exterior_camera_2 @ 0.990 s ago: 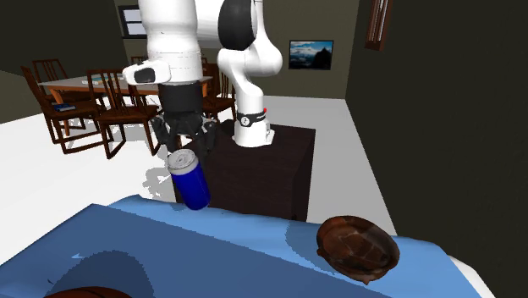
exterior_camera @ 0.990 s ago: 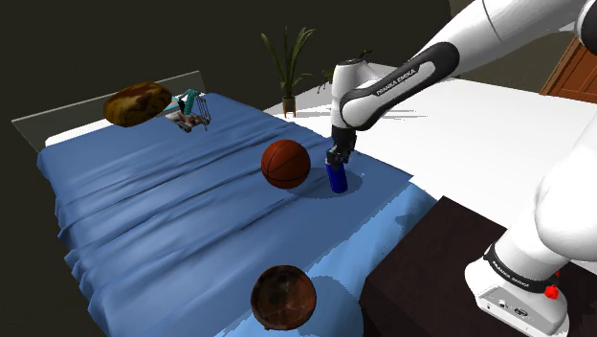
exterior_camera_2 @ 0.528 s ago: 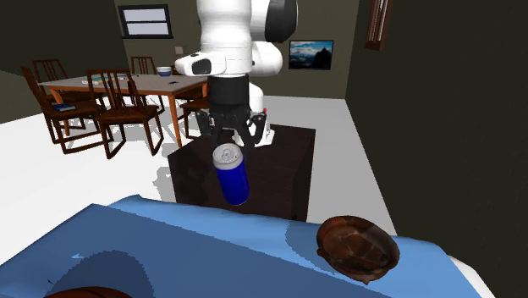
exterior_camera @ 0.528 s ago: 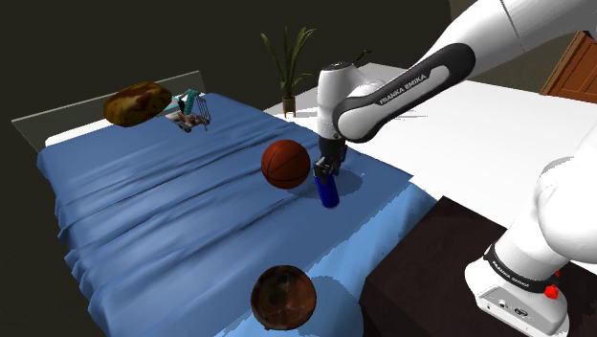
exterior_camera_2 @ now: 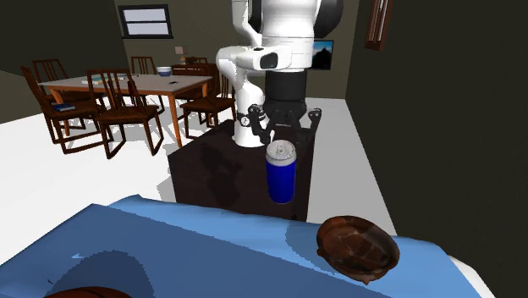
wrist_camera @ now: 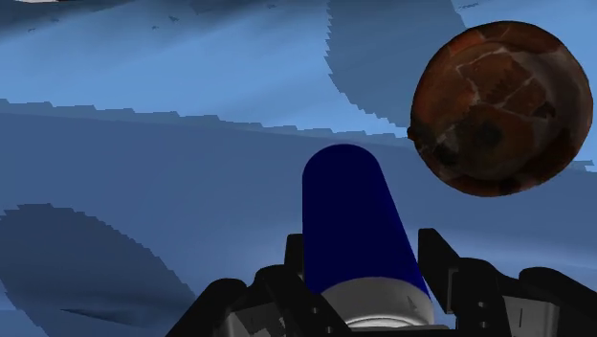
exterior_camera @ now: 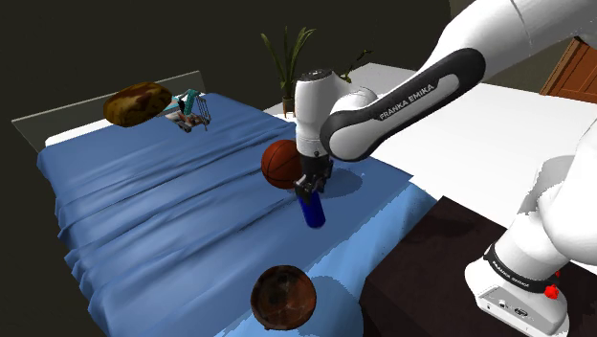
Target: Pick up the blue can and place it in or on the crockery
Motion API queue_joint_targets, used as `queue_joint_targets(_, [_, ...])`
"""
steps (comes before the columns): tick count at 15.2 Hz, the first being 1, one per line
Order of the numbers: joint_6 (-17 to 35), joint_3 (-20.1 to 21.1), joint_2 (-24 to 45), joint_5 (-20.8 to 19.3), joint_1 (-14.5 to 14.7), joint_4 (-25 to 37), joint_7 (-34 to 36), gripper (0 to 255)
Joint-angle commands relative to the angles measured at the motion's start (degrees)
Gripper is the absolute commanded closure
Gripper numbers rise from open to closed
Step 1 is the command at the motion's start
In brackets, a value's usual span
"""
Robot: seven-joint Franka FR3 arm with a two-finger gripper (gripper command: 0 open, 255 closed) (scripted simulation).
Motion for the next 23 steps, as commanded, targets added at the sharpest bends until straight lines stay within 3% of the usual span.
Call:
queue_joint_targets(1, [-0.6, 1.4, 1.0, -0.4, 1.5, 1.6, 3.2, 255])
queue_joint_targets(14, [-6.9, 7.8, 11.3, -4.7, 11.8, 17.2, 21.6, 255])
queue_joint_targets(23, [-1.0, 7.2, 14.8, -6.5, 12.3, 14.5, 22.9, 255])
